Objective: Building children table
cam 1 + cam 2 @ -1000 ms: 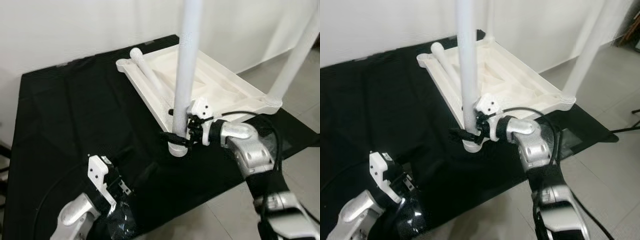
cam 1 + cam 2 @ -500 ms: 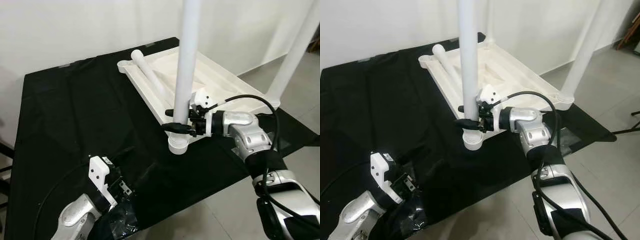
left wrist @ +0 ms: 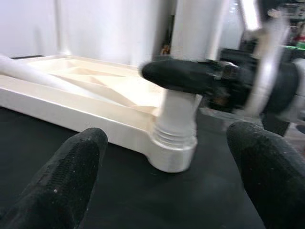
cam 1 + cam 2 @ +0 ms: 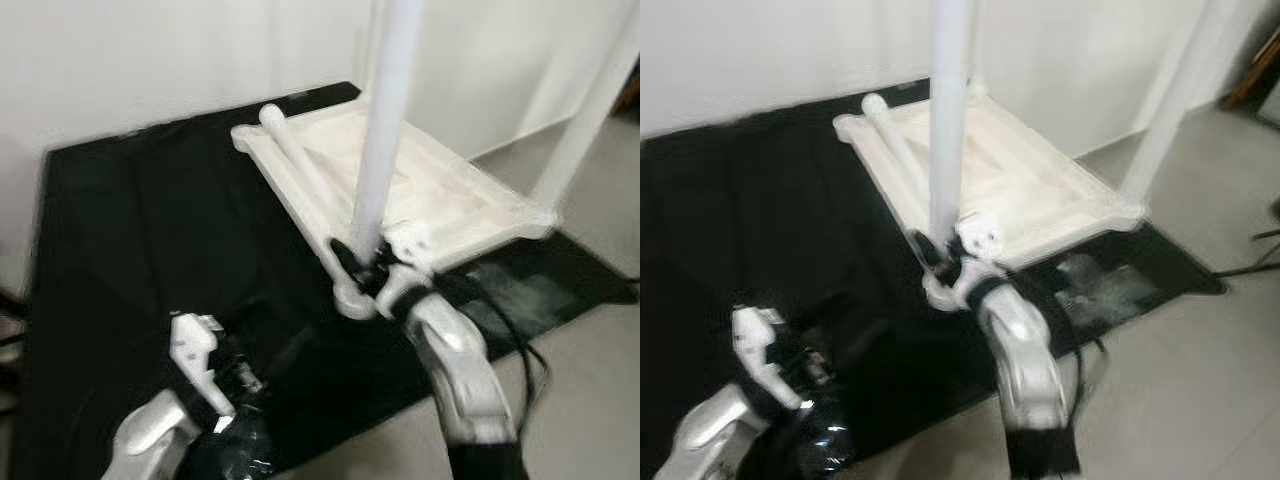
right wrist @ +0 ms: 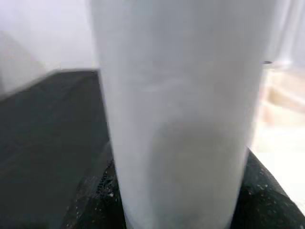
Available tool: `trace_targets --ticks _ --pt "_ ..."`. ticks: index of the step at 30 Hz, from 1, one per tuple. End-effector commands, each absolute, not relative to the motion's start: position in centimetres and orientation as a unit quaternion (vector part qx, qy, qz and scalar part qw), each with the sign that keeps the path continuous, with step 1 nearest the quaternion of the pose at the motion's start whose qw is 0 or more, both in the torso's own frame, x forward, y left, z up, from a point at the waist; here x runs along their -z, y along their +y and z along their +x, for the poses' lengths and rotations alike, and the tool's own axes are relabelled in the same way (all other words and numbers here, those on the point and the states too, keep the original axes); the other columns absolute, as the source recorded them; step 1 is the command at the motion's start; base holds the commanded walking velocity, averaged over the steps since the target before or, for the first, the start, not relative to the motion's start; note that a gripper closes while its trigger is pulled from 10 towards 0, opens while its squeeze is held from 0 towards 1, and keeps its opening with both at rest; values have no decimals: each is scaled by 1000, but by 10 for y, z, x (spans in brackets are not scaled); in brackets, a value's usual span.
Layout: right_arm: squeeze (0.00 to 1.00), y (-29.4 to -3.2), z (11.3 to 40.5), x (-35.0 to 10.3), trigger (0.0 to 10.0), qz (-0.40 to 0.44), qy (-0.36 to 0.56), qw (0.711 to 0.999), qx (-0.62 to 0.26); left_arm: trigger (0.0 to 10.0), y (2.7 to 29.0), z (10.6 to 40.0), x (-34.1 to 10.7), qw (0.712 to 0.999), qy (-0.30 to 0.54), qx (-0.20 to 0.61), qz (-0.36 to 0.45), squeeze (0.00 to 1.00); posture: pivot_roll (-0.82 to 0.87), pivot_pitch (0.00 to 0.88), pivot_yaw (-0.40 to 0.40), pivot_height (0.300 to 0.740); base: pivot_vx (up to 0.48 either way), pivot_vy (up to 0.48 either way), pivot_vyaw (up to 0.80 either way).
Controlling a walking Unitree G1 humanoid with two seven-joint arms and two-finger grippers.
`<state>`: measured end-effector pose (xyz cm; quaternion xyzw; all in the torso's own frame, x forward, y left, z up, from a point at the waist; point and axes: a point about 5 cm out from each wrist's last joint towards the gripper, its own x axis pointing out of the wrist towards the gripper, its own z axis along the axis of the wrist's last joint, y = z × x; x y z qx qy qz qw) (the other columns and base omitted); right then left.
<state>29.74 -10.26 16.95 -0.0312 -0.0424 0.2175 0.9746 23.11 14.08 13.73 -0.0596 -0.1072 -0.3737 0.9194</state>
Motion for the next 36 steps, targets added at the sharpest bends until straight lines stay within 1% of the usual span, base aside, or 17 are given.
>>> trace_targets --ticks 1,4,5,6,7,8,9,18,20,21,22,24,26,32,33,34,36 --pt "0 -101 292 -128 0 -35 70 967 -242 10000 143 231 -134 919 -97 378 -61 0 -64 176 54 740 0 0 0" --pt "0 -105 296 -127 0 -41 72 967 -242 10000 142 233 -134 918 -96 380 -64 0 -38 168 36 740 0 0 0" --pt "0 -107 299 -124 1294 -36 80 968 -236 10000 142 234 -134 917 -96 383 -62 0 -30 164 34 740 0 0 0" --pt "0 -103 299 -126 10000 -30 83 965 -248 10000 142 233 -134 919 -97 378 -61 0 -31 165 37 740 0 0 0" --pt "0 -99 299 -129 10000 -24 79 961 -265 10000 143 233 -134 921 -99 371 -61 0 -29 165 37 740 0 0 0" --pt "584 -95 296 -134 10000 -21 75 959 -272 10000 143 233 -134 923 -100 366 -61 0 -27 164 36 740 0 0 0" --pt "1000 -93 294 -138 10000 -20 72 959 -275 10000 144 232 -134 925 -101 362 -62 0 -27 164 36 740 0 0 0" --pt "1000 -91 301 -176 10000 -26 6 919 -392 10000 141 234 -134 922 -101 369 -63 0 -26 156 30 740 0 0 0" --pt "922 -96 306 -187 10000 -46 -13 900 -434 10000 141 234 -134 921 -101 370 -64 0 -24 154 30 740 0 0 0" --pt "16 -100 309 -196 10000 -75 -27 873 -480 10000 140 234 -133 921 -101 370 -64 0 -24 151 27 740 0 0 0" --pt "16 -100 309 -196 10000 -75 -27 873 -480 10000 140 234 -133 921 -101 370 -64 0 -24 151 27 740 0 0 0" --pt "0 -109 316 -203 10000 -138 -21 815 -563 10000 139 235 -133 921 -103 369 -64 0 -20 147 24 740 0 0 0" --pt "0 -113 321 -204 10000 -150 -11 802 -579 10000 138 236 -133 922 -103 368 -64 0 -17 142 21 740 0 0 0" --pt "0 -119 344 -210 10000 -153 4 808 -569 10000 136 236 -133 922 -105 367 -63 0 -3 143 5 740 0 0 0" --pt "0 -120 348 -212 7725 -147 6 809 -569 10000 135 235 -133 922 -105 366 -62 0 -3 143 5 740 0 0 0" --pt "0 -121 350 -213 0 -137 7 809 -571 10000 135 235 -133 923 -106 365 -62 0 -9 148 -1 740 0 0 0" --pt "0 -122 352 -213 0 -131 7 806 -577 10000 135 235 -133 923 -107 364 -62 0 -9 148 -1 740 0 0 0"
